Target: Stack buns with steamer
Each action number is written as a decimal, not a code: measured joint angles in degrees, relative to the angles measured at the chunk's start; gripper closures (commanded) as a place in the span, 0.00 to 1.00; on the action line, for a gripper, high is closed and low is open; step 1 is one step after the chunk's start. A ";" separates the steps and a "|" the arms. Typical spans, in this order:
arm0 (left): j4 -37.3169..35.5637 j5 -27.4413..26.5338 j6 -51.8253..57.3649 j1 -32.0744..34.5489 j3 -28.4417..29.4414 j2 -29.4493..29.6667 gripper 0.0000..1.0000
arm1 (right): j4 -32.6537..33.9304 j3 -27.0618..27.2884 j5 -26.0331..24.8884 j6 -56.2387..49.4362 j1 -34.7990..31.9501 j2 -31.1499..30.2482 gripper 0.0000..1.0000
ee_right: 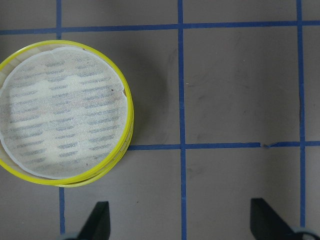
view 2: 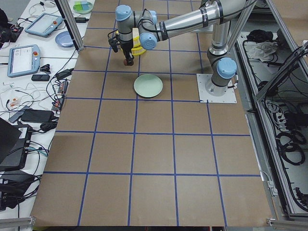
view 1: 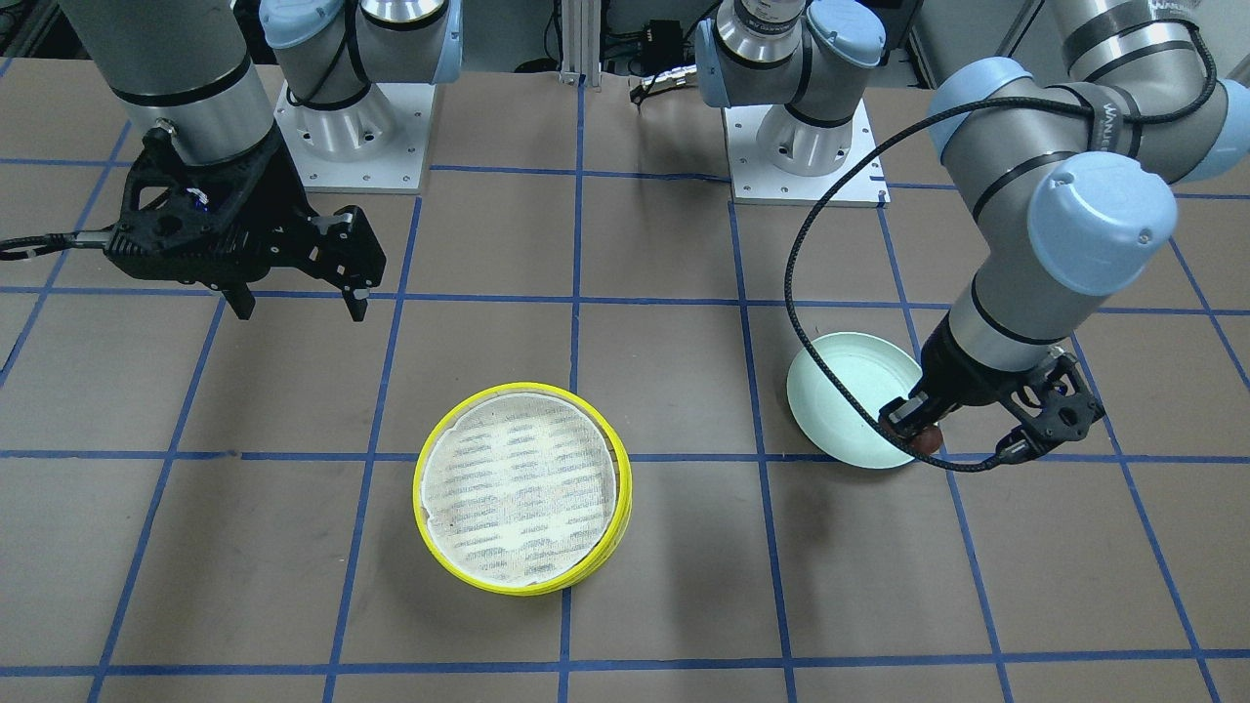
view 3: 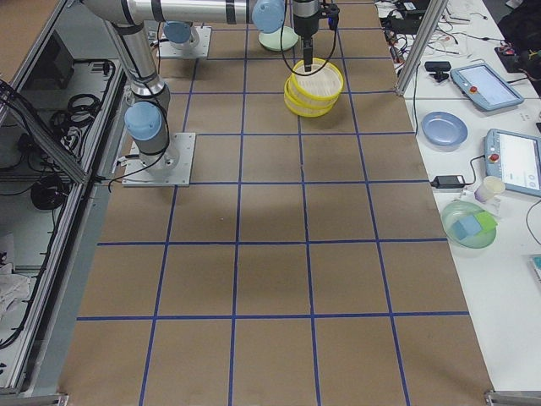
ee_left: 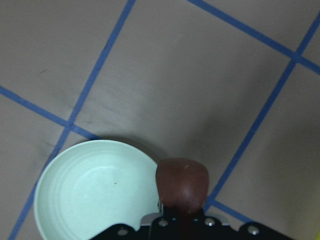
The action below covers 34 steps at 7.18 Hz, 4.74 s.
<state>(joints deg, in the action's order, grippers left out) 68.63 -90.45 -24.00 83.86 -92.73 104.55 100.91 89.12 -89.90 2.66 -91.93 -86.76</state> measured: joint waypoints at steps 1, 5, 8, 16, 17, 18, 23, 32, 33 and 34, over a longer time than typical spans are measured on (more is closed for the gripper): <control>-2.77 2.65 -3.55 2.44 0.04 0.52 1.00 | -0.09 0.00 -0.18 -0.35 0.02 -0.17 0.00; -19.98 17.02 -23.28 13.18 0.01 5.47 1.00 | -0.26 0.64 0.01 -0.50 -0.12 0.11 0.00; -26.50 20.02 -32.04 18.30 0.01 8.94 0.00 | -0.20 0.70 0.15 -0.41 -0.17 0.35 0.00; -22.60 20.76 -37.49 20.94 0.13 7.50 0.01 | -0.19 0.87 0.05 -0.58 -0.17 0.64 0.00; -20.45 20.60 -35.88 20.30 0.54 6.55 0.01 | -0.19 0.87 0.01 -0.56 -0.17 0.72 0.00; -16.51 18.90 -31.37 18.76 1.33 5.05 0.00 | -0.16 0.87 0.01 -0.56 -0.17 0.76 0.00; 6.54 -5.48 8.62 4.92 4.11 -3.89 0.00 | 0.15 0.88 0.01 -0.61 -0.18 0.73 0.00; 9.59 1.18 18.18 0.57 -2.01 -14.00 0.00 | 1.82 0.79 -0.28 -0.57 -0.09 0.12 0.00; 9.60 1.02 18.25 0.57 -2.38 -14.28 0.00 | 2.68 0.79 -0.33 -0.61 -0.09 0.20 0.00; 9.62 0.81 18.27 0.55 -2.54 -14.32 0.00 | 3.47 0.76 -0.35 -0.63 -0.09 0.24 0.00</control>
<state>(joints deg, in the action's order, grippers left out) 78.25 -89.64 -5.73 84.41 -95.28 90.23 104.38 89.89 -90.25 2.03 -92.02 -86.52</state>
